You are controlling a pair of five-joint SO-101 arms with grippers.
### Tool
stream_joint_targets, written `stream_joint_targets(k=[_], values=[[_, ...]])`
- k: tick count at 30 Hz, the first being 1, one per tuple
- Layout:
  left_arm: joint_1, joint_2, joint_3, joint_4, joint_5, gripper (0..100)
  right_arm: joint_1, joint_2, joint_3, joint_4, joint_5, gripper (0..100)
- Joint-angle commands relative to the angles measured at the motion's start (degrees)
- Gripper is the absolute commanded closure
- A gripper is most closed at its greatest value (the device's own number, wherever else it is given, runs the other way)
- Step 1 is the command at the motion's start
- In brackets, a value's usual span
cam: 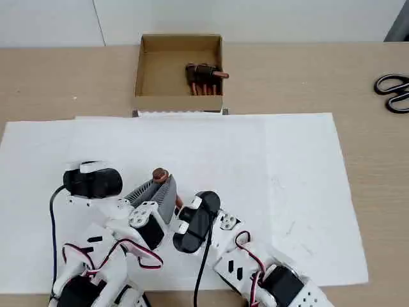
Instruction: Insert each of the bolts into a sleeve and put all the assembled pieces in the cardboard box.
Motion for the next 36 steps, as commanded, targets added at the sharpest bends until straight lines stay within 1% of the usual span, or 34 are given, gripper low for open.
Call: stream_joint_targets(k=[1,5,10,13,20,22,25,28,32,36], values=[[0.2,-0.2,0.1,-0.4,-1.6,99,-0.6,-0.6,-5.5,-1.7,0.6,99.5],[-0.8,0.1,0.2,-0.4,-2.0,99,-0.6,-0.6,-5.5,-1.7,0.7,99.5],[-1.5,0.1,0.2,3.4,-2.0,99,-0.6,-0.6,-5.5,-1.7,0.7,99.5],[-1.4,-0.1,0.2,4.0,-2.0,99,-0.6,-0.6,-5.5,-1.8,0.7,99.5],[-1.1,0.1,0.0,4.8,-2.1,99,-0.5,-0.5,-5.5,-6.5,1.8,99.5],[-1.1,0.1,-0.1,6.6,-3.7,99,-0.4,-0.5,-5.5,-6.5,3.5,99.5],[-1.2,0.1,-0.1,9.1,-6.1,99,1.4,-0.6,-5.5,-6.9,4.0,99.5],[-1.1,0.1,-0.1,11.3,-7.4,99,3.3,-0.6,-5.5,-10.2,4.0,99.5],[-1.1,0.2,-0.1,12.1,-8.8,99,3.5,-0.5,-5.4,-14.1,4.1,99.5],[-1.1,0.2,0.1,14.6,-9.8,99,3.5,-0.5,-5.4,-14.5,4.2,99.5]])
